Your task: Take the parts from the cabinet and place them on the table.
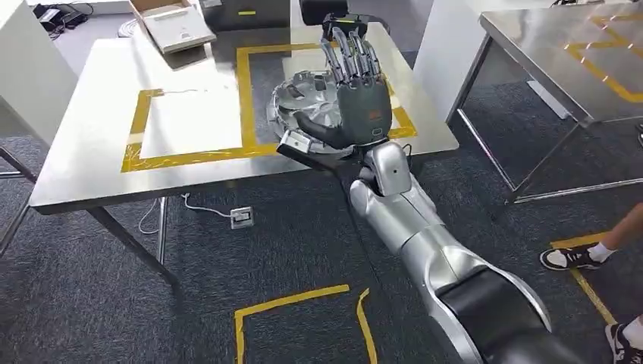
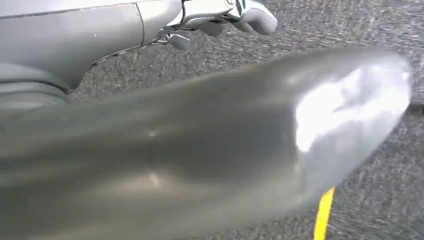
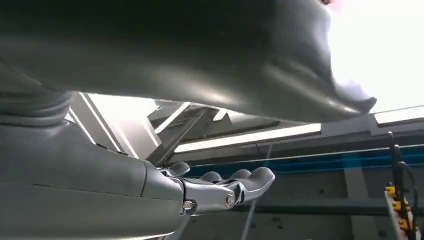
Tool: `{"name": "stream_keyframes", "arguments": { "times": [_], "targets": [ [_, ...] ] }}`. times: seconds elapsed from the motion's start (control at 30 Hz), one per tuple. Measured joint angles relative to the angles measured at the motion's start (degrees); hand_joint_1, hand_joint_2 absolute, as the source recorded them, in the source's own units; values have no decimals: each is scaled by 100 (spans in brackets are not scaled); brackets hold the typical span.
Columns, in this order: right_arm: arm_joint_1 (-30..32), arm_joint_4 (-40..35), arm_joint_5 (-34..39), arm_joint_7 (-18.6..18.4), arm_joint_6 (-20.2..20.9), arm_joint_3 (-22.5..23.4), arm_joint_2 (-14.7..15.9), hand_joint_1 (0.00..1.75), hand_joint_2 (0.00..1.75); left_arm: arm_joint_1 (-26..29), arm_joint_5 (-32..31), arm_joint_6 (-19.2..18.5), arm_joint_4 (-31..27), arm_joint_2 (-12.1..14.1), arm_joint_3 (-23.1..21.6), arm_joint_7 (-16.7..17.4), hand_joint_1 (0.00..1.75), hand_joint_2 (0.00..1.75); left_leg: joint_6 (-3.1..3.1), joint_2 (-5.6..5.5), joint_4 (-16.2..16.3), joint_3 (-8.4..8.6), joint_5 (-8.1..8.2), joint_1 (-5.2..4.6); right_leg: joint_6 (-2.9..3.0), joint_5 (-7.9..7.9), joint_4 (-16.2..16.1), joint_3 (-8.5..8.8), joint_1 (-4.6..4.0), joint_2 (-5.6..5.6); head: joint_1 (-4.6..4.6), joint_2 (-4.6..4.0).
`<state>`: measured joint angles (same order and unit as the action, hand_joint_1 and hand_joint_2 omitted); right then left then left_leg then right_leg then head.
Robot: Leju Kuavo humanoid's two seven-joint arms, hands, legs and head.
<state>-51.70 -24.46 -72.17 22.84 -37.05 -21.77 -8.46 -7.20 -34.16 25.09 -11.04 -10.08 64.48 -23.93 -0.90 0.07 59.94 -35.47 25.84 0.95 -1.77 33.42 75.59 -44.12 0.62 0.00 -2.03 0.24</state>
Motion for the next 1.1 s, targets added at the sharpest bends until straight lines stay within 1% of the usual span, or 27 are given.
{"name": "stream_keyframes", "arguments": {
  "times": [0.03,0.07,0.1,0.13,0.17,0.2,0.23,0.3,0.33,0.37,0.4,0.47,0.5,0.53,0.57,0.63,0.67,0.7,0.73,0.77,0.8,0.83,0.87,0.93,1.0,1.03,1.1],
  "targets": [
    [19,0,20,24,2,0,0,0,0,1,-13,0,0,2,0,0,0,0,-5,0,3,-74,-58,-13,23,-27,169,19,-12,1,-4,0],
    [32,0,31,26,4,0,0,0,0,2,-44,0,0,7,0,0,0,0,-10,0,3,-147,-112,-30,60,-171,100,147,-28,2,-11,0],
    [33,0,46,31,13,0,0,0,0,-1,-61,0,0,13,-2,0,0,0,-14,-2,3,-218,-171,-57,123,-369,-194,394,-67,8,-20,0],
    [26,-2,72,70,28,0,0,0,0,-5,-72,0,0,15,-4,-2,0,0,-14,-5,2,-280,-231,-87,223,-530,-703,768,-105,12,-28,0],
    [7,-6,126,146,69,-2,0,0,0,-10,-81,0,2,9,-7,-13,0,0,-21,-1,3,-305,-276,-60,359,-513,-1254,1171,-173,22,-24,0],
    [-1,-22,216,253,137,0,-2,0,0,-13,-90,-9,2,-4,-7,-20,0,0,24,3,-3,-330,-326,-90,458,-294,-1686,1426,-196,0,-13,0],
    [-9,-35,339,368,208,4,-2,0,0,-28,-103,-9,-7,9,-9,-28,0,0,68,9,-45,-321,-379,-37,353,-354,-1707,1424,-222,3,-26,0],
    [-26,-35,496,516,313,37,-2,0,0,-51,-109,-9,-4,17,-13,-24,0,0,135,12,-104,-312,-488,2,417,-450,-1767,1387,-261,15,-76,0],
    [-17,-35,516,555,361,46,-13,0,0,-49,-109,-2,-2,20,-13,-20,0,0,184,2,-174,-312,-570,-39,438,-558,-1865,1372,-232,5,-87,0],
    [-15,-35,514,555,372,46,-20,0,0,-51,-109,11,-2,42,-13,-2,0,0,190,-11,-143,-357,-454,-28,390,-679,-1960,1363,-168,-45,-96,0],
    [-21,-35,514,531,380,46,-41,0,0,-47,-109,13,0,39,-13,13,0,0,213,-17,53,-455,-118,-43,439,-774,-2006,1295,-146,-21,-79,0],
    [-9,-35,514,512,450,46,-50,0,0,-46,-109,13,0,68,-13,28,0,0,295,-16,827,-616,532,-15,420,-913,-1999,1120,-115,-22,-70,0],
    [7,-33,516,514,485,46,-50,0,0,-43,-109,13,0,83,-13,31,0,0,330,-16,1182,-669,683,-3,411,-977,-1985,1028,-106,-22,-63,0],
    [26,-31,518,514,498,48,-48,0,0,-39,-109,13,0,96,-13,37,0,0,353,-15,1428,-668,654,3,394,-1037,-1963,929,-92,-27,-61,0],
    [48,-31,529,518,511,50,-48,0,0,-36,-109,13,0,103,-13,37,0,0,375,-15,1485,-591,481,12,371,-1093,-1932,827,-73,-34,-61,0],
    [80,-31,573,536,566,72,-44,0,0,-28,-92,9,0,120,-13,39,0,0,443,-14,1009,-123,62,49,301,-1199,-1838,600,-16,-39,-61,0],
    [82,-31,575,533,575,79,-37,0,0,-32,-48,7,-2,120,-13,35,0,0,488,-17,531,241,114,84,254,-1236,-1762,499,5,-39,-61,0],
    [81,-35,588,531,584,87,-26,0,0,-43,-18,2,0,116,-13,29,0,0,519,-34,94,553,456,22,204,-1275,-1714,415,-20,-31,-26,0],
    [94,-35,603,538,586,92,-19,0,0,-37,2,0,-4,122,-13,20,0,0,340,-63,-10,574,491,15,172,-1315,-1688,402,-27,-32,-37,0],
    [99,-35,603,546,590,92,-20,0,0,-20,2,-9,0,122,-13,9,0,0,312,-58,-38,519,481,31,160,-1361,-1684,406,-51,-27,-50,0],
    [107,-35,608,553,601,92,-20,0,175,-16,2,-9,0,125,-13,7,0,0,262,-63,17,506,457,9,137,-1426,-1719,401,-33,-17,-54,0],
    [130,-33,614,551,610,92,-17,0,175,-13,11,-9,0,127,-11,0,0,0,198,-58,24,474,415,6,96,-1477,-1732,388,-28,-15,-46,0],
    [165,-28,617,553,625,92,2,0,175,-8,15,-9,-2,131,-11,-2,0,0,106,-22,11,414,338,31,64,-1405,-1694,351,-11,-8,-52,0],
    [184,-28,617,547,664,92,5,0,175,-2,24,2,-4,149,-11,-9,0,0,46,-19,10,246,196,25,11,-697,-1158,178,-3,-7,-92,0],
    [197,-28,619,544,669,92,5,0,175,4,28,72,-4,151,-9,26,0,0,23,-16,12,56,79,9,-9,-135,-240,-34,-7,-5,-89,0],
    [224,-28,623,544,675,92,5,0,175,8,-9,174,-4,153,-9,91,0,0,18,-15,14,-35,9,1,2,-105,95,-66,-14,-5,-92,0],
    [279,-28,638,582,695,92,5,0,175,26,-35,267,-2,162,-9,291,0,0,25,-9,14,-201,-118,-12,64,-529,98,152,-28,-4,-94,0]
  ]
}}
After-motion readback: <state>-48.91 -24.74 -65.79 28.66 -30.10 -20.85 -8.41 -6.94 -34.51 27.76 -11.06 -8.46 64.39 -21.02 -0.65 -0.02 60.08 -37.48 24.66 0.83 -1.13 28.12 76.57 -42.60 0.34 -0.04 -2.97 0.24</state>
